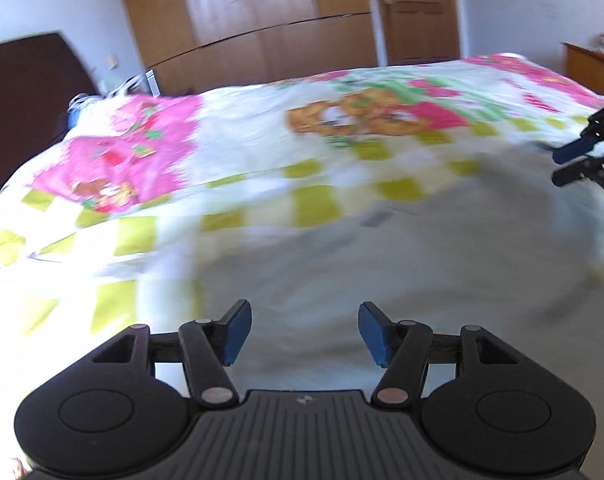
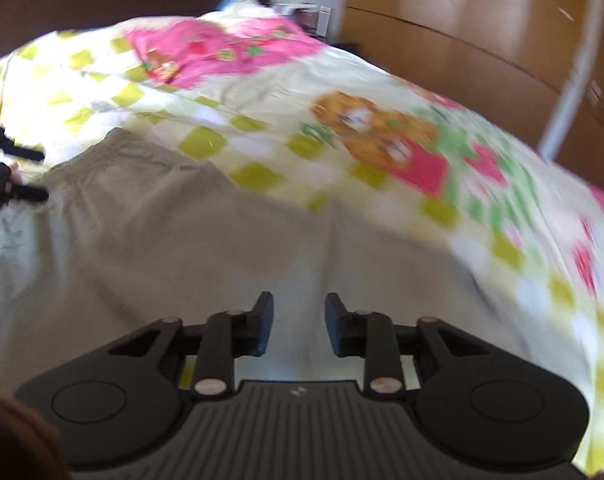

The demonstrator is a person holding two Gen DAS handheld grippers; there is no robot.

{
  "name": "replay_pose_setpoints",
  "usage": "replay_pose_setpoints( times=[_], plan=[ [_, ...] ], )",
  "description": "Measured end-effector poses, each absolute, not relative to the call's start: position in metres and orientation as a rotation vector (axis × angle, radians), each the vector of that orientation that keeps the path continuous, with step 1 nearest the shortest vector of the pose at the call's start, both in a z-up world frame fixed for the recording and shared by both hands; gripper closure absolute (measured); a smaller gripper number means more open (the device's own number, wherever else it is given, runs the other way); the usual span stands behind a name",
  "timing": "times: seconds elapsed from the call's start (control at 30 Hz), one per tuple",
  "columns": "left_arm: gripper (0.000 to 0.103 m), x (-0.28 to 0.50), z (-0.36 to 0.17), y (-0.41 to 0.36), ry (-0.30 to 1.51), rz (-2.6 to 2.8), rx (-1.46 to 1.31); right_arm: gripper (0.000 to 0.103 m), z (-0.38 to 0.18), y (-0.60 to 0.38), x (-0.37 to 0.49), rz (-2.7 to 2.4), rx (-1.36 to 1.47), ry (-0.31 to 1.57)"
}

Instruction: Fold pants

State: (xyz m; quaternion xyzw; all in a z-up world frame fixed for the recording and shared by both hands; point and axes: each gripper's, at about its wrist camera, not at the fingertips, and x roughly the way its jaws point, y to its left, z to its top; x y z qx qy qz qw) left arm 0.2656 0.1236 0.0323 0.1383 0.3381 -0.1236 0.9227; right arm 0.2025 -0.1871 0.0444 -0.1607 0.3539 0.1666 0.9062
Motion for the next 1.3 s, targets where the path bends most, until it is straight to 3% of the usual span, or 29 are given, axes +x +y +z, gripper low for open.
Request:
replay_pose_setpoints(
  times=[0.17,0.4,0.5,0.57,0.67,0.83,0.87,0.9,0.93,1.1,1.3],
  plan=[
    [0.032,0.338,0.011,0.158,0.804,-0.254,0.205,0.068,0.013,-0.148,0.306,0.431,-0.525,0.791],
    [0.034,0.376,-0.011,0.159,0.934,-0.289,0.169,0.063,-0.010,-0.148,0.355,0.479,-0.672,0.944],
    [0.043,0.378,-0.013,0.150,0.941,-0.270,0.236,0.065,-0.019,-0.154,0.360,0.474,-0.683,0.981],
    [0.059,0.379,-0.010,0.151,0.937,-0.263,0.229,0.066,-0.019,-0.156,0.360,0.467,-0.682,0.966],
    [0.068,0.380,-0.010,0.155,0.936,-0.271,0.177,0.062,-0.016,-0.159,0.358,0.491,-0.665,0.956],
    [0.074,0.380,-0.010,0.151,0.914,-0.266,0.178,0.068,-0.020,-0.157,0.364,0.513,-0.694,0.987],
    [0.075,0.379,-0.009,0.152,0.907,-0.265,0.166,0.074,-0.021,-0.156,0.366,0.511,-0.687,0.999],
    [0.075,0.378,-0.008,0.153,0.901,-0.264,0.157,0.091,-0.022,-0.154,0.366,0.518,-0.679,1.008],
    [0.076,0.377,-0.006,0.153,0.894,-0.263,0.151,0.096,-0.023,-0.152,0.365,0.522,-0.672,1.016],
    [0.077,0.365,0.007,0.158,0.836,-0.254,0.134,0.099,-0.014,-0.151,0.348,0.487,-0.653,0.958],
    [0.077,0.325,0.038,0.170,0.678,-0.235,0.061,0.099,0.048,-0.173,0.313,0.412,-0.455,0.758]
  ],
)
